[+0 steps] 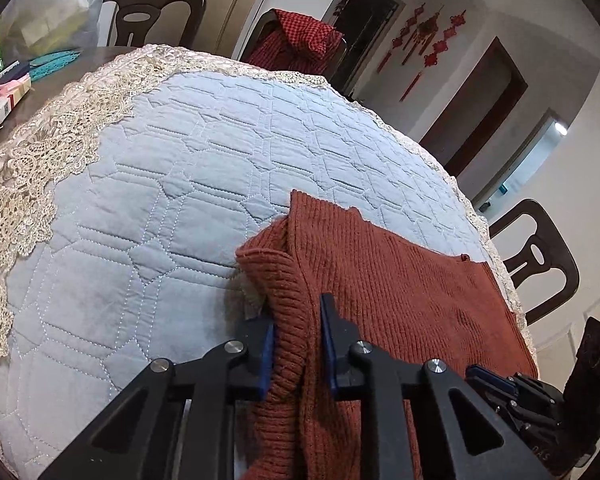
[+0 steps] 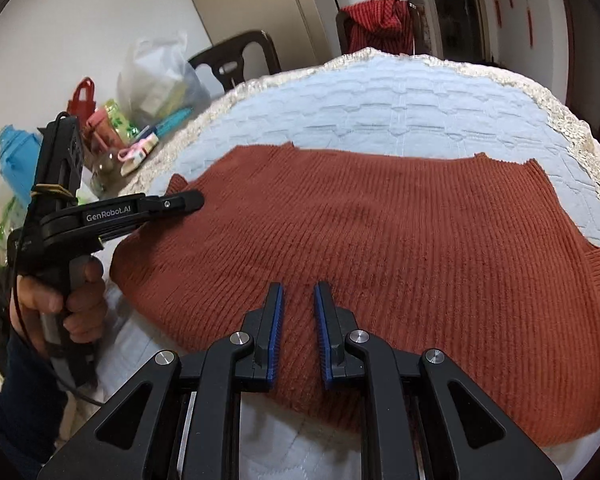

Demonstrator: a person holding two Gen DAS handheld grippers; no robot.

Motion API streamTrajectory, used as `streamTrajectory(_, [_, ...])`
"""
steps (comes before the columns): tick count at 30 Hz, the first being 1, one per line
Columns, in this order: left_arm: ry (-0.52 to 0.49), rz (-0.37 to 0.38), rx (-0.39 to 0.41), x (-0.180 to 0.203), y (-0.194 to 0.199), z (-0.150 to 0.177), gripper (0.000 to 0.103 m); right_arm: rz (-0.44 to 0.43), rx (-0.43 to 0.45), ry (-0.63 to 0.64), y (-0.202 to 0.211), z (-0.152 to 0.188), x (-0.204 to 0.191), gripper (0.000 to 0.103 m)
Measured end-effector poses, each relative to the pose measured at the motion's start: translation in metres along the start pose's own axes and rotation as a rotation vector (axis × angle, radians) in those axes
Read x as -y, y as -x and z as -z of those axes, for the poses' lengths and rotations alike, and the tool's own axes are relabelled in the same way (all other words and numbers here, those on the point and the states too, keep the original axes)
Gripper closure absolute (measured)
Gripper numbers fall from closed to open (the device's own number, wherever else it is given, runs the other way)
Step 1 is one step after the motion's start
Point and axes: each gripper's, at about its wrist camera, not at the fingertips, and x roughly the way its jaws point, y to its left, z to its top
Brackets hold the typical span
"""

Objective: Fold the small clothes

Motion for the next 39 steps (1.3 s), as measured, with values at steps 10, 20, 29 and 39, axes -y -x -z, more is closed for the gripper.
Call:
streamTrajectory(10, [-0.016, -0.046, 0.003, 0.002, 0.013, 0.019, 0.07, -0.001, 0.001, 0.005, -0.001, -0.001, 0.001, 0.088])
streamTrajectory(20, [-0.048, -0.061, 0.003, 0.006, 0.0, 0.007, 0.064, -0.012, 0.007, 0.004, 0.0, 0.0, 0.002, 0.088])
streamTrajectory(29, [-0.061, -0.034, 0.004, 0.008, 0.004, 0.011, 0.082, -0.016, 0.011, 0.008, -0.001, 0.0, 0.002, 0.088])
streamTrajectory(39, [-0.001, 0.133, 0.023, 0.026, 0.035, -0.012, 0.085, -0.049, 0.029, -0.017, 0.016, 0.004, 0.007, 0.088])
